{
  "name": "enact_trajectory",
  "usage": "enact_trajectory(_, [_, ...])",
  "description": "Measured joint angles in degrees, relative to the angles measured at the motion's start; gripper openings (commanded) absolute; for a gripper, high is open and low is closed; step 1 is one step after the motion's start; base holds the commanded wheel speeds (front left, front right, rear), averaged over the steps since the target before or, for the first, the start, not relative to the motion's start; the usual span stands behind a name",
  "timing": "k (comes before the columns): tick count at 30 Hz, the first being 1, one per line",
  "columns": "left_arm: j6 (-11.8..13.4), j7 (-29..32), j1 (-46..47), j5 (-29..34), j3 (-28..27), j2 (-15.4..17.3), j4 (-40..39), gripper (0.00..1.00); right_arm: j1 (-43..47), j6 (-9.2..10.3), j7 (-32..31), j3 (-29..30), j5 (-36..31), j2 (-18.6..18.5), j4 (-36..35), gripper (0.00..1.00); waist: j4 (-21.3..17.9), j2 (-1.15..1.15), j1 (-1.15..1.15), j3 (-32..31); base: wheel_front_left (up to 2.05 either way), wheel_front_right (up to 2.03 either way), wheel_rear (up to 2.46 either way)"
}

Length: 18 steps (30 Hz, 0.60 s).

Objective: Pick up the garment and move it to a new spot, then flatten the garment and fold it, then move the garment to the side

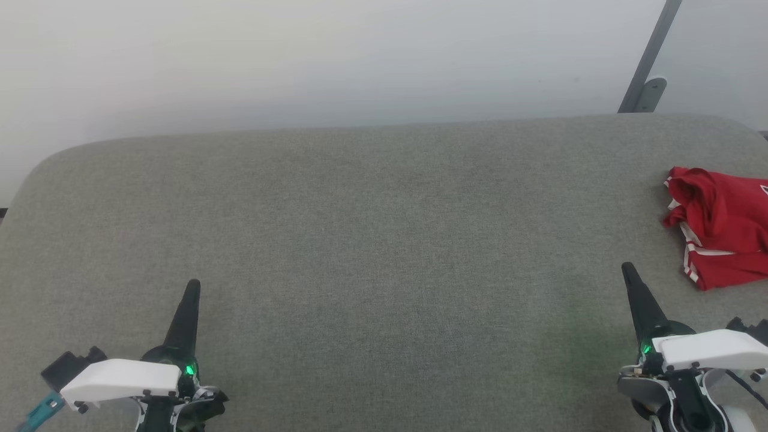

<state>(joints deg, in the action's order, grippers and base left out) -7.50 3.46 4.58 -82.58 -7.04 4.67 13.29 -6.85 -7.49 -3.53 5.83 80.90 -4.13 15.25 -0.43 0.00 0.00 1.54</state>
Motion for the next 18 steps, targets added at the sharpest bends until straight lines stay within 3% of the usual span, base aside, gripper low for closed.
enact_trajectory(18, [0.0,2.0,0.7,-6.2,0.3,-1.2,0.5,0.0,0.3,0.0,-1.8,0.4,7.1,0.7,-0.6,0.0,0.3,0.0,0.0,-0.8,0.0,0.0,0.0])
